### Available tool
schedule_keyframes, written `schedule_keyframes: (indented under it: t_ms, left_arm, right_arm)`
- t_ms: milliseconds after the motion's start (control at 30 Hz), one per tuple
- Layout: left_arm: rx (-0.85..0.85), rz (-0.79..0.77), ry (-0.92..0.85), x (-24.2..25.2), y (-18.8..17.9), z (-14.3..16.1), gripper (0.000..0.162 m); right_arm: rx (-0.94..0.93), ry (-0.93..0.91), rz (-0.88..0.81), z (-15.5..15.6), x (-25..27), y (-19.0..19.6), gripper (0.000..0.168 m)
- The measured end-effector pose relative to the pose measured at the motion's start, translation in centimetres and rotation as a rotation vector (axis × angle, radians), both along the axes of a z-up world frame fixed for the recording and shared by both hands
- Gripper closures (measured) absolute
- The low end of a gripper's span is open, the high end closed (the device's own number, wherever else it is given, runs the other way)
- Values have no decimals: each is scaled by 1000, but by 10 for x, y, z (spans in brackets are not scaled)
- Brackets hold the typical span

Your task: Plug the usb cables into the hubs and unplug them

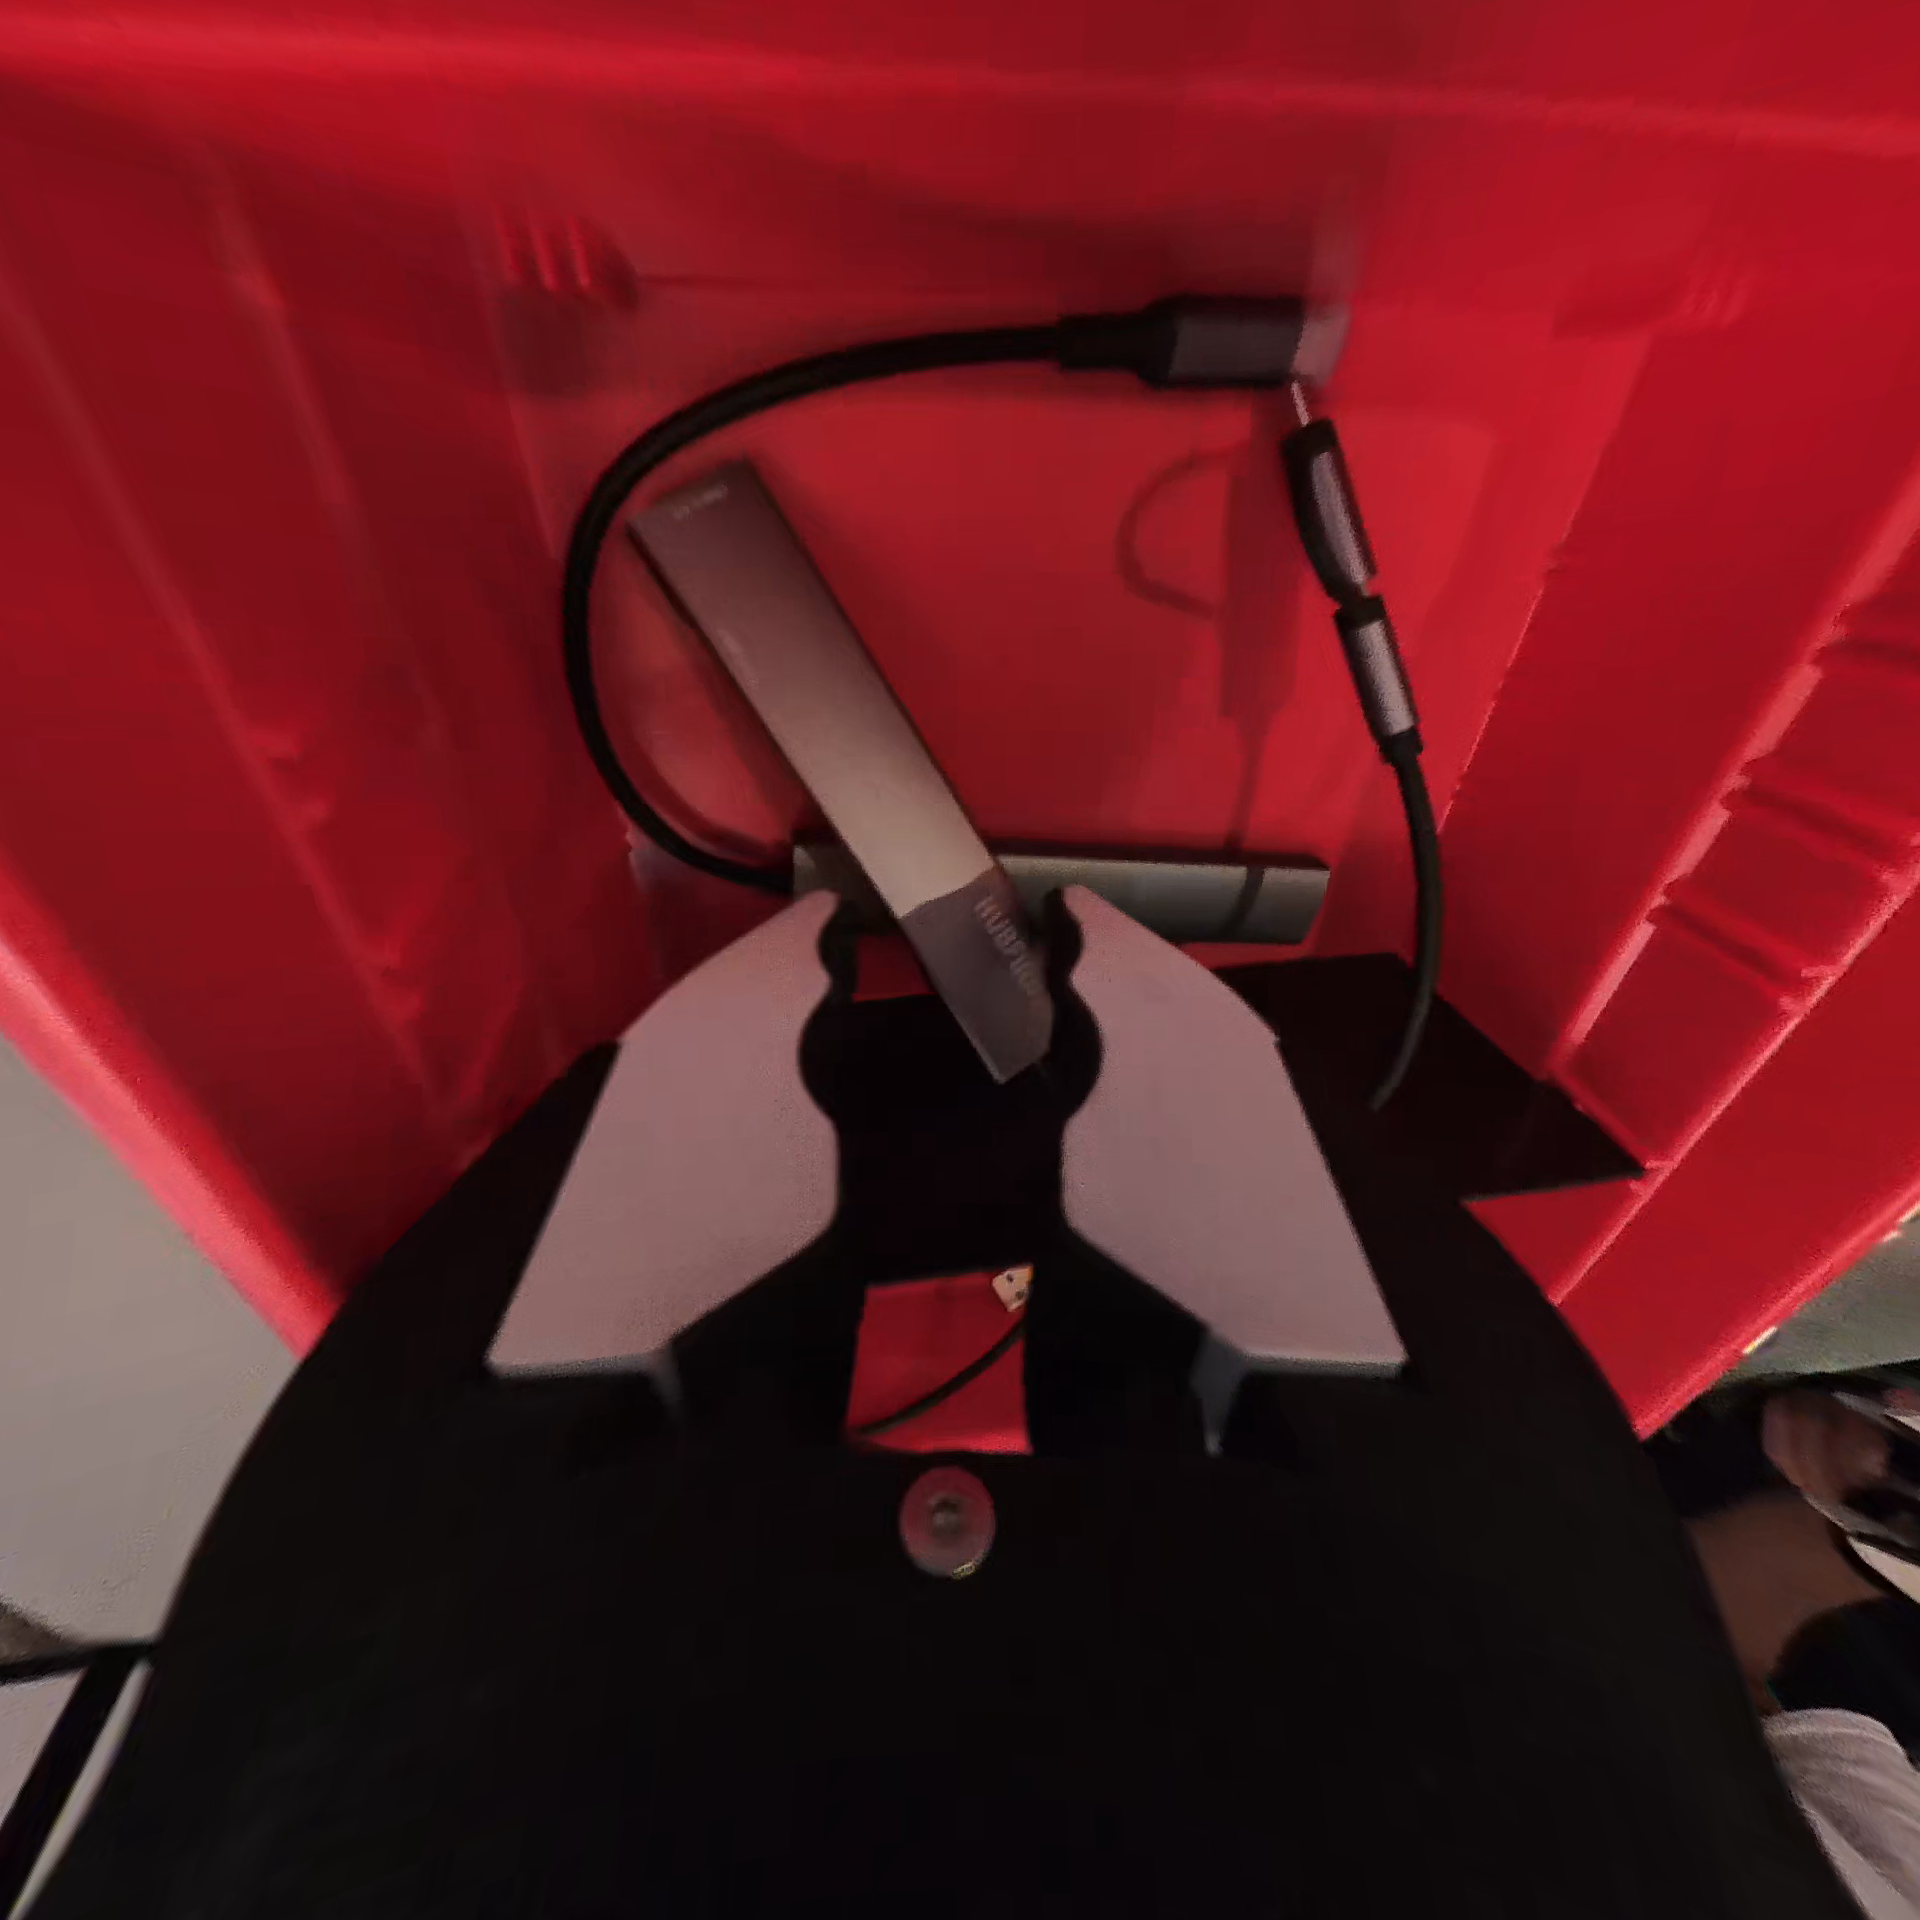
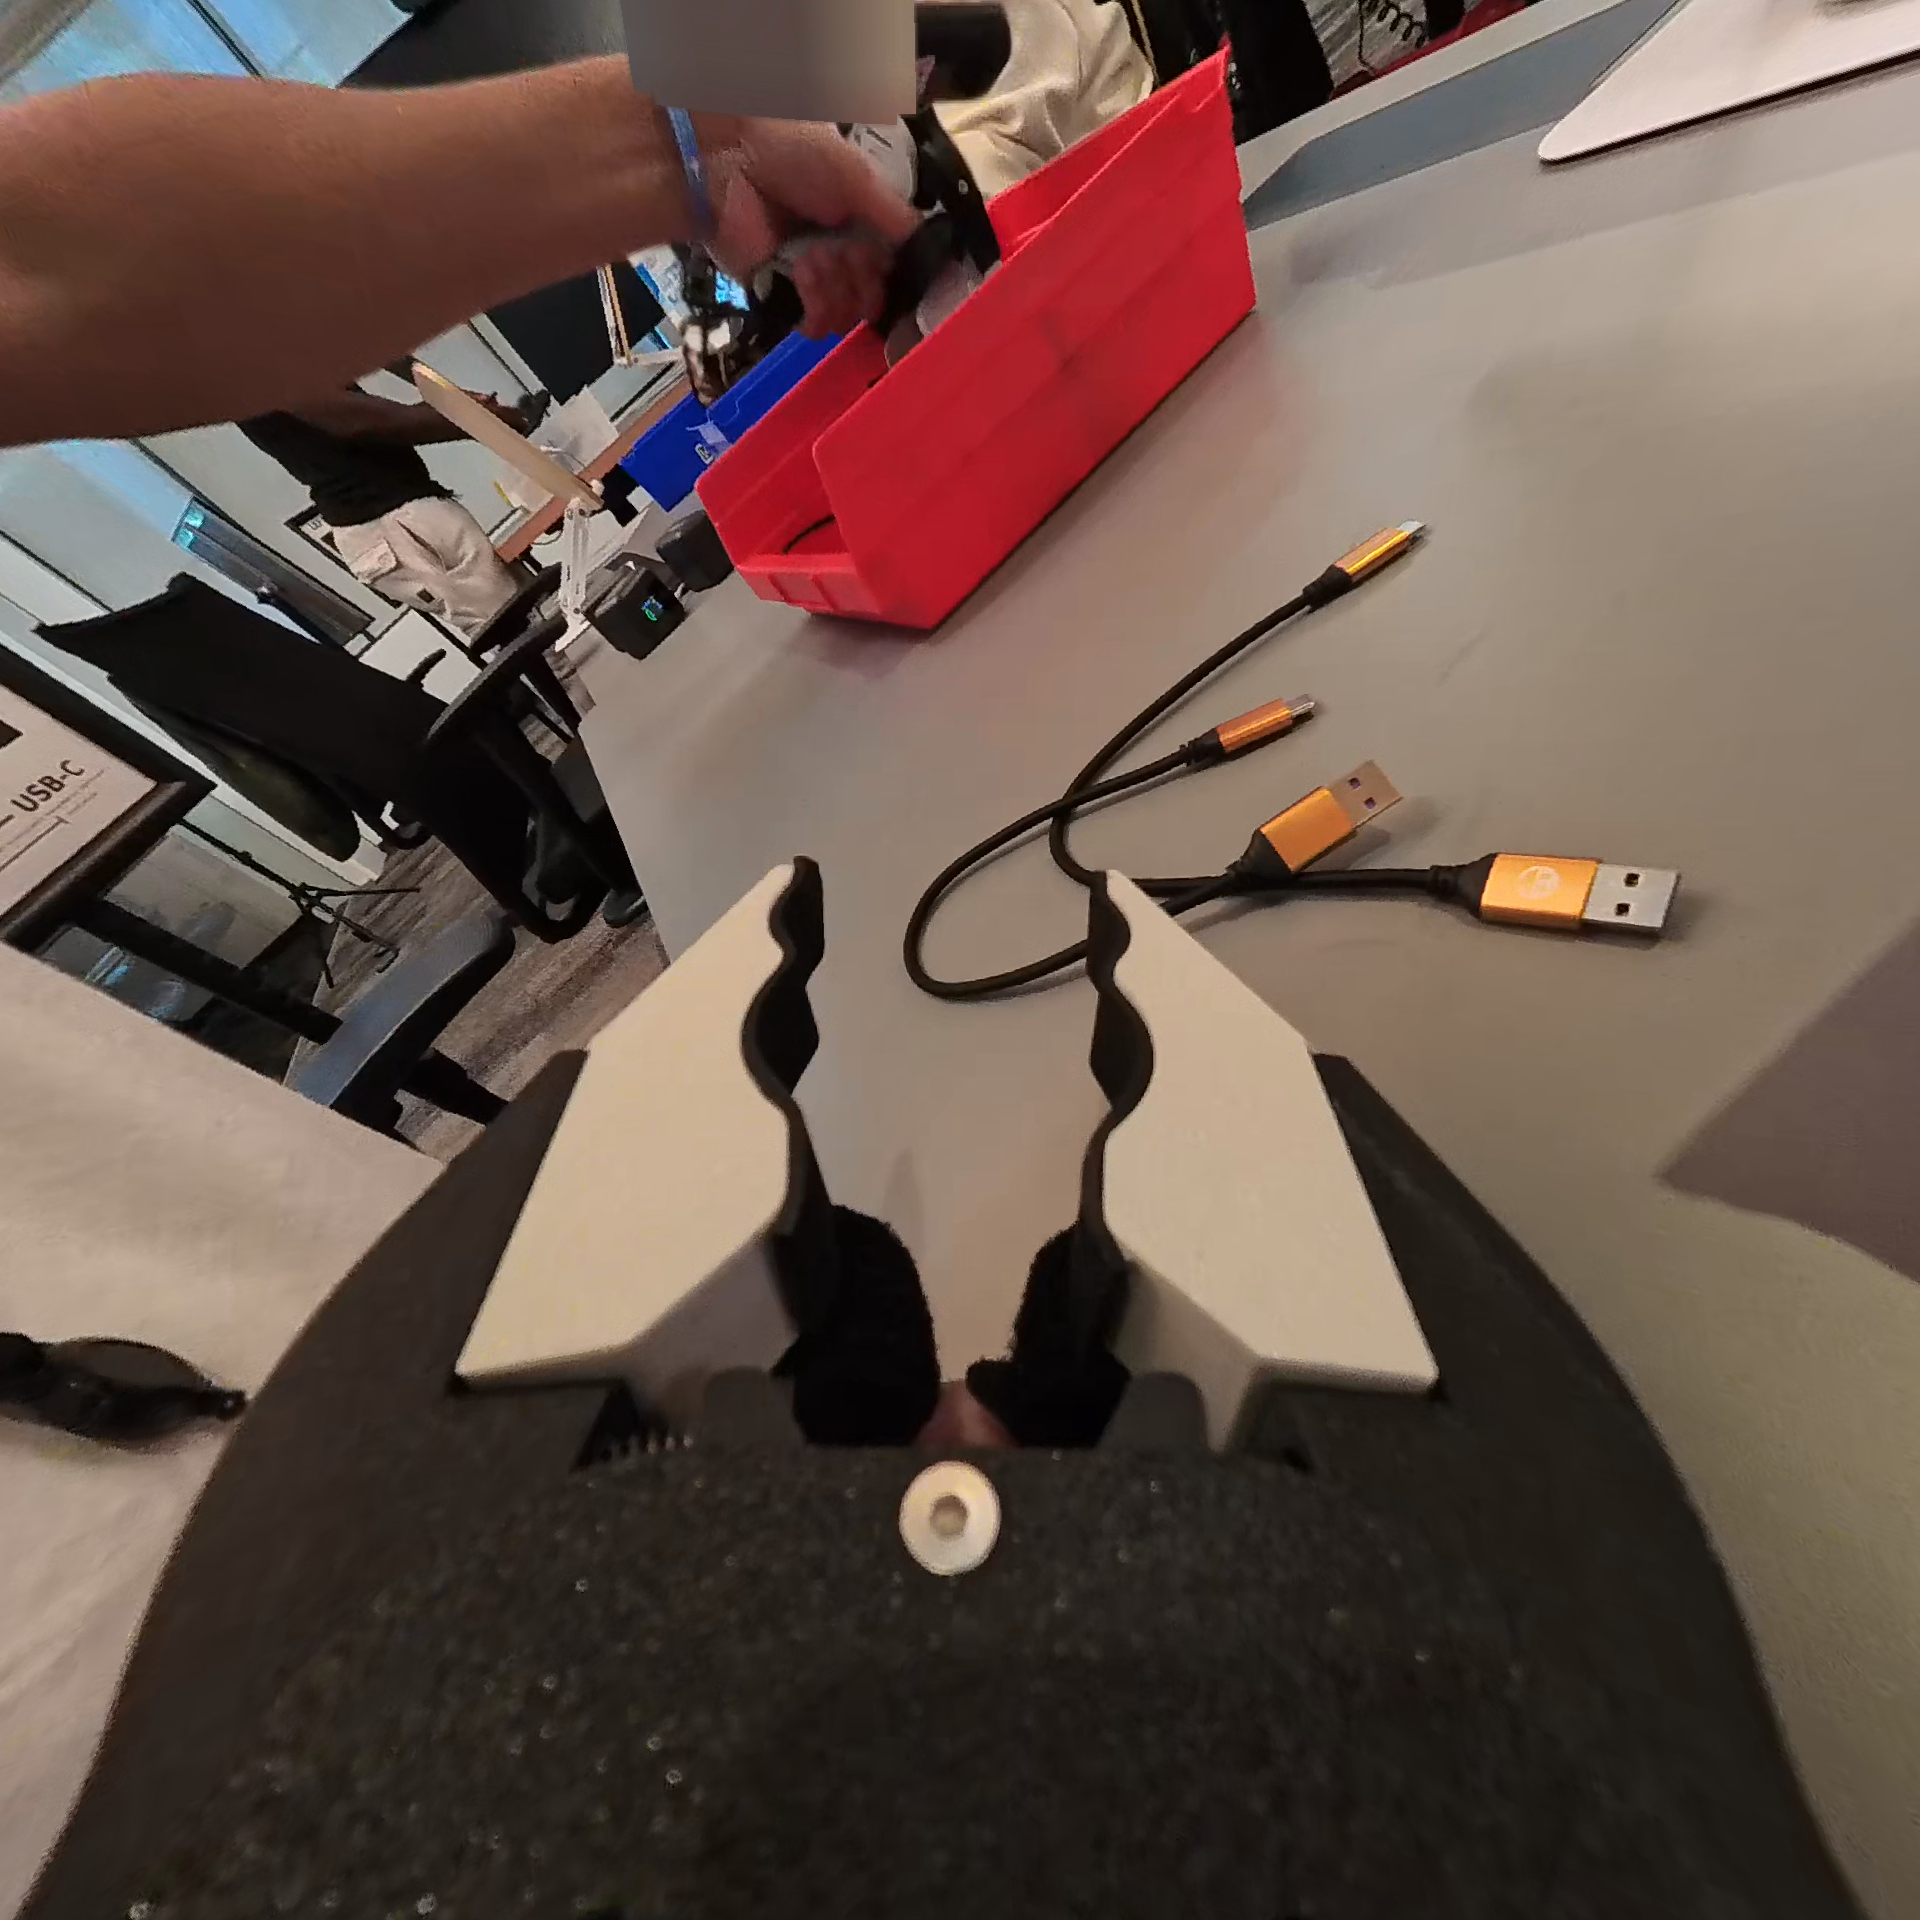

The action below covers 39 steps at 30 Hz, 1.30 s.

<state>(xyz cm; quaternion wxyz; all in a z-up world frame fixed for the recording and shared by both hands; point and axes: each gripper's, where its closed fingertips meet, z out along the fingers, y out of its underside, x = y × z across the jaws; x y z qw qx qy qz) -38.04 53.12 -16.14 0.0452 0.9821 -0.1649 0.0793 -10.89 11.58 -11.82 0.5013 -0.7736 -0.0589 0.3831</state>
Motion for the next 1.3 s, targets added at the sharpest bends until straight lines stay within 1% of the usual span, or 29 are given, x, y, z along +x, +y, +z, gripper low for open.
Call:
schedule_keyframes:
  t_ms: [33,67,133,167,233,267,367,400,467,533,633,700,767,833,867,900,967,1033,1067,1167,1233,1267,1300]
  left_arm:
    - [8,-6,-25,2,1,1,133]
    - [45,-12,-49,3,5,4,134]
    - [157,-27,-82,5,15,18,138]
    - [218,-61,-109,7,19,28,147]
    - [367,-153,-200,16,23,58,148]
    - [426,-201,-223,18,20,73,149]
    - [586,-343,-295,28,-3,114,152]
    - [672,-407,-296,30,-11,128,153]
    - [883,-605,-325,46,-40,161,153]
    - [1035,-780,-275,60,-80,184,154]
    - [1176,-1121,-264,95,-166,202,154]
    - [1206,-1324,-239,116,-221,203,153]
    - [1221,-1496,-256,133,-271,206,153]
    - [1189,-1606,-308,145,-311,207,154]
    - [1179,-1651,-326,149,-326,208,154]
    - [1160,-1686,-348,151,-339,208,154]
    - [1128,-1729,-415,155,-361,209,153]
    - [1097,-1752,-472,157,-378,209,154]
    - [1094,-1755,-486,158,-383,209,154]
    - [1052,-1752,-561,160,-399,206,154]
    - [1044,-1762,-526,159,-399,198,154]
    - [1045,-1768,-503,159,-398,194,154]
    - [1039,-1771,-504,159,-400,191,154]
  right_arm:
    - [3,10,-1,1,1,0,119]
    - [4,22,-4,3,2,0,119]
    - [2,44,-12,5,4,1,119]
    - [4,51,-16,6,5,2,119]
    - [12,55,-20,8,5,2,119]
    - [20,52,-18,9,5,1,119]
    - [41,39,-20,12,2,5,120]
    - [48,35,-14,15,-1,8,120]
    - [82,14,-11,26,-6,17,120]
    - [161,-49,-2,47,-14,29,119]
    - [356,-224,6,94,-28,49,115]
    - [494,-349,35,123,-42,59,114]
    - [616,-467,88,144,-57,65,114]
    - [721,-568,134,157,-71,68,114]
    - [757,-609,171,160,-77,66,117]
    - [782,-645,211,161,-83,62,123]
    - [805,-705,307,157,-92,49,140]
    - [864,-693,343,164,-97,33,158]
    - [869,-668,370,166,-98,23,162]
    - [843,-594,385,167,-96,7,160]
    - [841,-577,362,168,-92,1,140]
    - [828,-588,373,166,-91,-3,141]
    - [811,-628,382,160,-91,-4,148]
